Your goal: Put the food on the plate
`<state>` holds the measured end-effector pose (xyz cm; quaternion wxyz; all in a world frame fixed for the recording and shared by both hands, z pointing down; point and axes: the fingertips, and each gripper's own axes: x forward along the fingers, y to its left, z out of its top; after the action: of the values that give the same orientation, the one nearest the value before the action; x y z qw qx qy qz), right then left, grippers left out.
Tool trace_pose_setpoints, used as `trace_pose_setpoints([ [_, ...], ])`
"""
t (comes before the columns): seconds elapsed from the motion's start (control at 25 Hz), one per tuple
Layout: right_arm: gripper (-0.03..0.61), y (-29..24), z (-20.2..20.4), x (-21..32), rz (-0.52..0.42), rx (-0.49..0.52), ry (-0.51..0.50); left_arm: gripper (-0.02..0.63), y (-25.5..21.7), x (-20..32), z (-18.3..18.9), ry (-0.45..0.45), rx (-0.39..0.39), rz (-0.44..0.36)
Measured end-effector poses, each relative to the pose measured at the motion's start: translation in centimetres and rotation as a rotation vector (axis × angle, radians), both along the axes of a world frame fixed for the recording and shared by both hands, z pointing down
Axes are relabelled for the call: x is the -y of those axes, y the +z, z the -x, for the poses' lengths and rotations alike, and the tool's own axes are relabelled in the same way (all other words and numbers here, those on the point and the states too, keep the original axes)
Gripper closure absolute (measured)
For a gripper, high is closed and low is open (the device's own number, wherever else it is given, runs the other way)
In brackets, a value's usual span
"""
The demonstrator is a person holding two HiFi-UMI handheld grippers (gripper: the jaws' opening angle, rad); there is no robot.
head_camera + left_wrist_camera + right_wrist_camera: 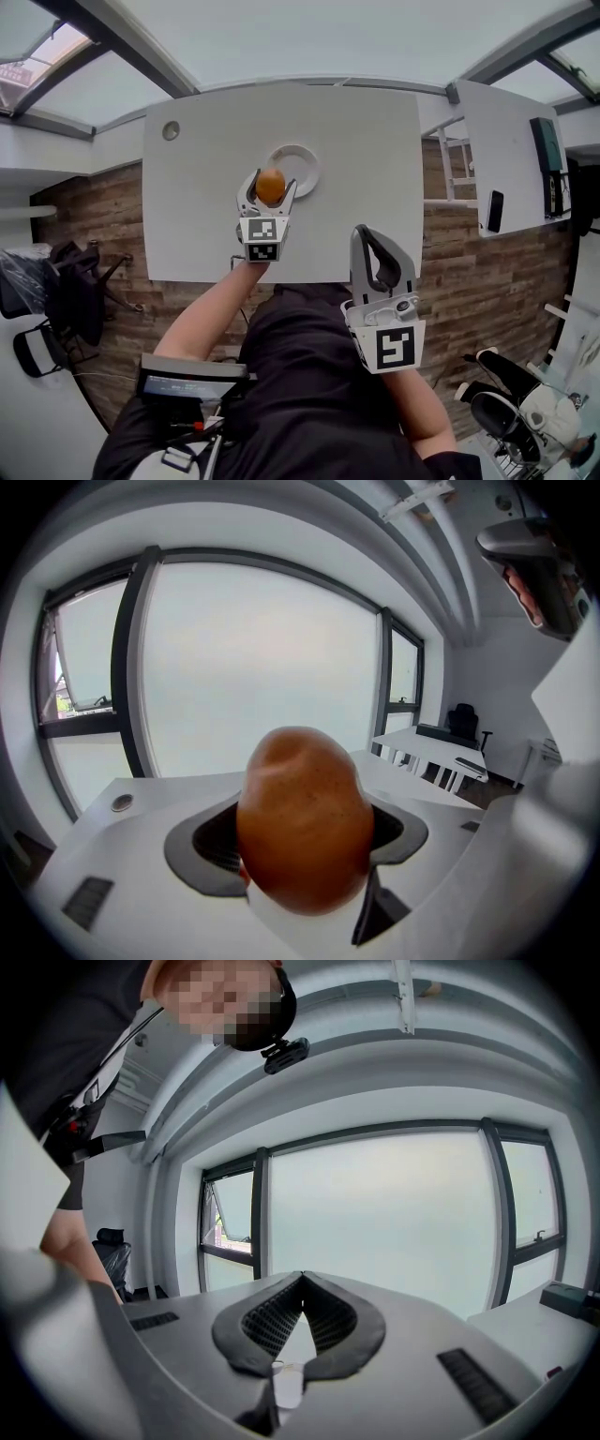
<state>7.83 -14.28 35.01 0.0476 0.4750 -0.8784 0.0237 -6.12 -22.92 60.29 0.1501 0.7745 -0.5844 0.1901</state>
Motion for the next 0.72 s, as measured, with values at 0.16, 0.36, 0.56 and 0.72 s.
trace_pose_setpoints([
  [0.16, 0.572, 0.6, 1.2, 0.7, -0.018, -0.017, -0.020, 0.272, 1.7, 0.2, 0.3, -0.007, 0.005, 0.051],
  [0.36, 0.572, 1.4, 2.2, 1.0, 0.009, -0.023, -0.041, 0.272, 2.5, 0.4, 0.0, 0.006, 0.002, 0.110],
  [0.56, 0.572, 2.4, 2.3, 0.9, 0.034, -0.038, -0.038, 0.271, 5.3, 1.5, -0.4, 0.002, -0.032, 0.153],
  [0.72, 0.572, 3.0, 2.3, 0.5, 0.047, -0.035, -0.039, 0.271, 6.9, 1.9, -1.1, 0.018, -0.025, 0.181],
])
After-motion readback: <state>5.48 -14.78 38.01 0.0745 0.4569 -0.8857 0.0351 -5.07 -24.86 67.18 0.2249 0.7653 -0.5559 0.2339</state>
